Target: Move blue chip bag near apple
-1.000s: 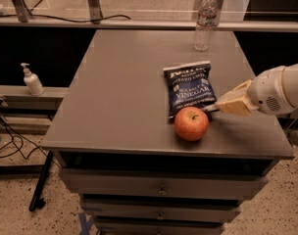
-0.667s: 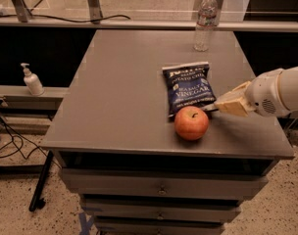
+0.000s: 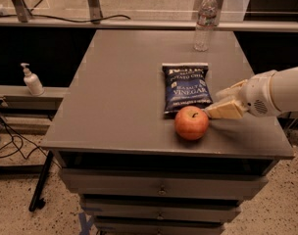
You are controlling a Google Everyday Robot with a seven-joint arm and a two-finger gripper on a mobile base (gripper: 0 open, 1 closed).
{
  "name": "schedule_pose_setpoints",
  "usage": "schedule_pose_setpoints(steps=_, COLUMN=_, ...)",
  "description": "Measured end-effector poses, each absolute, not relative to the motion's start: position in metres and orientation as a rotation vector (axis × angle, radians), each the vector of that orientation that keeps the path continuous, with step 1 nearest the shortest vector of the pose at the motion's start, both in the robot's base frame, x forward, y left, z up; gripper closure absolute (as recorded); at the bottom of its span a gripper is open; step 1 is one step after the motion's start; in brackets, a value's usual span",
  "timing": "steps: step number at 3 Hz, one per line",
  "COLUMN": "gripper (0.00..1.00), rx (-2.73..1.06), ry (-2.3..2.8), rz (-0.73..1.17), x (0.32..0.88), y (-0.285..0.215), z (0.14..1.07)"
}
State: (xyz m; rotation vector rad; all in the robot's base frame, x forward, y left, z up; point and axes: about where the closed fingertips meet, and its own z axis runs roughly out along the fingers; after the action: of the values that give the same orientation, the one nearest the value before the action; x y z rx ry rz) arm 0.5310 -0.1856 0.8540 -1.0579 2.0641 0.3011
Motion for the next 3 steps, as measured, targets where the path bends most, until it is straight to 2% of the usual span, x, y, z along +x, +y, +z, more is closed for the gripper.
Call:
schedule_pose_setpoints(steps=1, gripper=0.00, rx=-1.056, ry=2.068, rz=0.292, x=0.5333, y=-0.1855, z=0.8524)
schedule_pose_setpoints(steps=3, gripper=0.00, rx=-1.053, ry=2.090, rz=0.262, x=0.5337, y=-0.1925, z=0.8500)
